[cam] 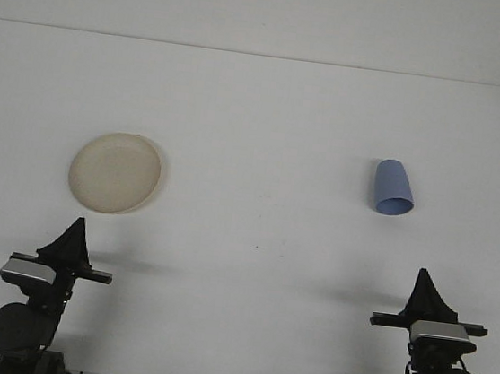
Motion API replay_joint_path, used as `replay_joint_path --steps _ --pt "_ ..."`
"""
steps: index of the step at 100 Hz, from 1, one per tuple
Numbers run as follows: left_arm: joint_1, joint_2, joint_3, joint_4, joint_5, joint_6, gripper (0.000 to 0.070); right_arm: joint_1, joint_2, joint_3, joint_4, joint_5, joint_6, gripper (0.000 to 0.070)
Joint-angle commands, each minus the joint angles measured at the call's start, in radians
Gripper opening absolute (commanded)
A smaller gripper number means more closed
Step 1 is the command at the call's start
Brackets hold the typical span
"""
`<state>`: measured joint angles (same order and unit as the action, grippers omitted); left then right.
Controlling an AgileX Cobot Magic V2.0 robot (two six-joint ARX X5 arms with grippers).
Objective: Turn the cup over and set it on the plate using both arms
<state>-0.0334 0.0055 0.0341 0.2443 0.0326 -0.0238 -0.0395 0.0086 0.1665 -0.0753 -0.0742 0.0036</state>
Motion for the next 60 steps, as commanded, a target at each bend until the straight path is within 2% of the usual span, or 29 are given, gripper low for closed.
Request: replay_joint_path --steps 1,44,60 --pt "0.0 -0.002 -0.02 0.012 0.006 0.008 0.0011 0.001 0.023 0.064 -0.063 0.003 -0.003 0.0" --pt "0.0 -0.002 -0.02 0.012 0.006 0.009 0.0011 0.001 0.37 0.517 -0.5 0.003 0.0 0.0" --pt "0.0 -0.002 -0.02 0.012 0.006 0.009 0.0011 0.001 0.511 0.637 -0.636 -0.006 0.0 0.0"
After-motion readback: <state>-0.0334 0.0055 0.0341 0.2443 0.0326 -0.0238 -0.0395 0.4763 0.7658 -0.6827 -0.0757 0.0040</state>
